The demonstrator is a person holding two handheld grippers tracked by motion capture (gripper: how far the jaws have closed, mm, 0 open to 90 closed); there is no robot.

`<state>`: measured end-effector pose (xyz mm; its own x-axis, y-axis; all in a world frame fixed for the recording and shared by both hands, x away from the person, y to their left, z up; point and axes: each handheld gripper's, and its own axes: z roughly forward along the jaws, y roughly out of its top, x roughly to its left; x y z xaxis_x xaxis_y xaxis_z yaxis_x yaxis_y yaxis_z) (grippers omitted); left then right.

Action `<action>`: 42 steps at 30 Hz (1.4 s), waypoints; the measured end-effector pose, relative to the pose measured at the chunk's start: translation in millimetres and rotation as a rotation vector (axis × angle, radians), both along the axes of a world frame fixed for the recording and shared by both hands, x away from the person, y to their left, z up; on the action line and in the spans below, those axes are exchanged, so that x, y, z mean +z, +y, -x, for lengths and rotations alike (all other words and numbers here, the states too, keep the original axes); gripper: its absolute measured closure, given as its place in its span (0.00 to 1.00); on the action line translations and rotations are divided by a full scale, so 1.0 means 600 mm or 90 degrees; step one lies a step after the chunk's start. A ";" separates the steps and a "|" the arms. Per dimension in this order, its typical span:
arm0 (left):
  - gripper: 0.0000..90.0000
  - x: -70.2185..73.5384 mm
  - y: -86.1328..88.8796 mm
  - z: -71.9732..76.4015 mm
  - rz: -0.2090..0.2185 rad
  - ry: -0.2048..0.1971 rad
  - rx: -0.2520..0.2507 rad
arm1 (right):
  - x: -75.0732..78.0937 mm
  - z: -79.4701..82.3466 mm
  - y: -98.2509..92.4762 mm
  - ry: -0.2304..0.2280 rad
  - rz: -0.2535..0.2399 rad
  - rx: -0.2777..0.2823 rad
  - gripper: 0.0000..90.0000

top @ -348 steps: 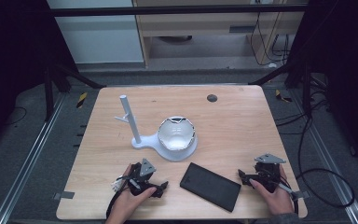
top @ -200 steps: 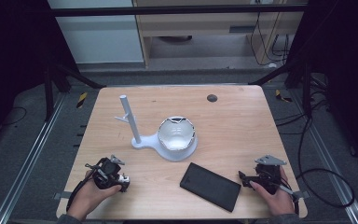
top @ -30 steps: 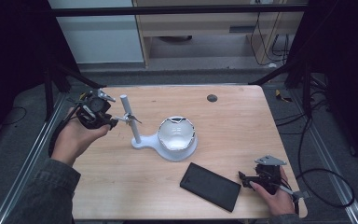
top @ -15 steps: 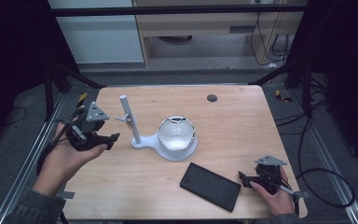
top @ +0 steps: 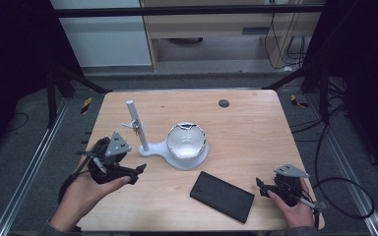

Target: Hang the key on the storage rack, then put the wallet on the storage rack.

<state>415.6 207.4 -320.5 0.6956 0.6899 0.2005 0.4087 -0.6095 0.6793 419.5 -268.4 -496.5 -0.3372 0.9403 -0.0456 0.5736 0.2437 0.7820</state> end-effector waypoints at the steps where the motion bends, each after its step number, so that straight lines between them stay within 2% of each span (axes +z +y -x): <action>1: 0.16 -0.008 -0.007 0.003 0.006 0.005 -0.014 | 0.003 0.003 0.001 -0.005 -0.001 -0.001 0.12; 4: 0.14 -0.028 -0.025 0.005 0.022 0.010 -0.038 | 0.015 0.014 0.009 -0.025 -0.002 -0.001 0.11; 5: 0.13 -0.028 -0.025 0.005 0.022 0.010 -0.038 | 0.017 0.015 0.010 -0.031 0.003 0.007 0.09; 6: 0.12 -0.047 -0.040 0.005 0.044 0.015 -0.057 | 0.020 0.020 0.014 -0.038 -0.002 0.023 0.08; 8: 0.12 -0.065 -0.055 0.003 0.049 0.025 -0.070 | 0.021 0.024 0.020 -0.040 -0.006 0.036 0.08; 11: 0.13 -0.089 -0.075 -0.003 0.042 0.033 -0.078 | 0.020 0.028 0.030 -0.039 0.003 0.053 0.08; 14: 0.15 -0.113 -0.094 -0.011 0.061 0.045 -0.081 | 0.020 0.030 0.036 -0.039 0.005 0.061 0.09; 15: 0.15 -0.113 -0.094 -0.011 0.061 0.045 -0.081 | 0.021 0.031 0.037 -0.039 0.003 0.062 0.09; 17: 0.15 -0.133 -0.109 -0.017 0.068 0.048 -0.084 | 0.023 0.032 0.039 -0.045 0.004 0.066 0.09; 20: 0.19 -0.159 -0.128 -0.027 0.106 0.064 -0.089 | 0.026 0.037 0.044 -0.050 -0.002 0.074 0.09; 22: 0.19 -0.180 -0.144 -0.033 0.111 0.081 -0.101 | 0.029 0.041 0.048 -0.053 -0.001 0.082 0.10; 23: 0.20 -0.180 -0.144 -0.033 0.111 0.081 -0.101 | 0.029 0.041 0.048 -0.053 -0.001 0.082 0.10; 24: 0.21 -0.194 -0.155 -0.037 0.113 0.091 -0.106 | 0.031 0.044 0.054 -0.054 -0.006 0.090 0.10; 27: 0.22 -0.206 -0.163 -0.041 0.123 0.108 -0.124 | 0.032 0.048 0.058 -0.052 -0.016 0.095 0.11; 32: 0.22 -0.223 -0.172 -0.044 0.117 0.129 -0.165 | 0.027 0.054 0.068 -0.043 -0.016 0.110 0.11; 35: 0.22 -0.230 -0.174 -0.040 0.117 0.132 -0.174 | 0.026 0.054 0.068 -0.041 -0.014 0.111 0.11; 36: 0.22 -0.237 -0.175 -0.032 0.120 0.140 -0.187 | 0.026 0.055 0.068 -0.041 -0.013 0.112 0.11; 39: 0.22 -0.248 -0.177 -0.021 0.091 0.142 -0.206 | 0.025 0.055 0.067 -0.040 -0.013 0.116 0.11; 42: 0.24 -0.257 -0.176 -0.012 0.079 0.153 -0.212 | 0.022 0.056 0.066 -0.034 -0.013 0.117 0.11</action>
